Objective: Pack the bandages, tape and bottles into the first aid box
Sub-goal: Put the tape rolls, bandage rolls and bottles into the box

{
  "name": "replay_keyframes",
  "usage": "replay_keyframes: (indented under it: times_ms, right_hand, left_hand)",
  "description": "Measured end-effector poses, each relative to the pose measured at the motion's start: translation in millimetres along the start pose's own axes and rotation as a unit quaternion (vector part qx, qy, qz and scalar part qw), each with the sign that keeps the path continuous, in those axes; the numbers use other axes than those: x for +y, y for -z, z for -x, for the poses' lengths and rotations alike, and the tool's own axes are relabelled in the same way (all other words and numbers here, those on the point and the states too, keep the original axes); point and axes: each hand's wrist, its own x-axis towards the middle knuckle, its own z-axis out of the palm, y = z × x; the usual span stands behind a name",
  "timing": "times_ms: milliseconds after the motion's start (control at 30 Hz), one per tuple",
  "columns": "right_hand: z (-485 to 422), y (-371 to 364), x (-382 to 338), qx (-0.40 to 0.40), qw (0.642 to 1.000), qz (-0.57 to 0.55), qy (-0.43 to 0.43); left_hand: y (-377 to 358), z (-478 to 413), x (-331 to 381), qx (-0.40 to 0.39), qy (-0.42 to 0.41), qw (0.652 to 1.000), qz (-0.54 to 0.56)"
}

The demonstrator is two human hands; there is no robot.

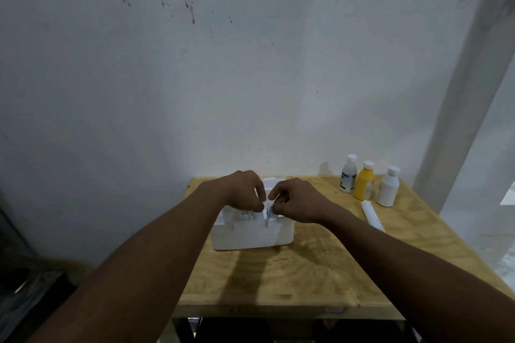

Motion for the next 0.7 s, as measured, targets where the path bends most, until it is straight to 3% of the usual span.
replay_keyframes:
  times_ms: [700]
  right_hand:
    - [-6.0,-2.0,6.9,-0.007,0.998,-0.061,-0.018]
  left_hand:
    - [-2.6,-6.3,-3.7,0.004,-0.003,1.0,-0.007]
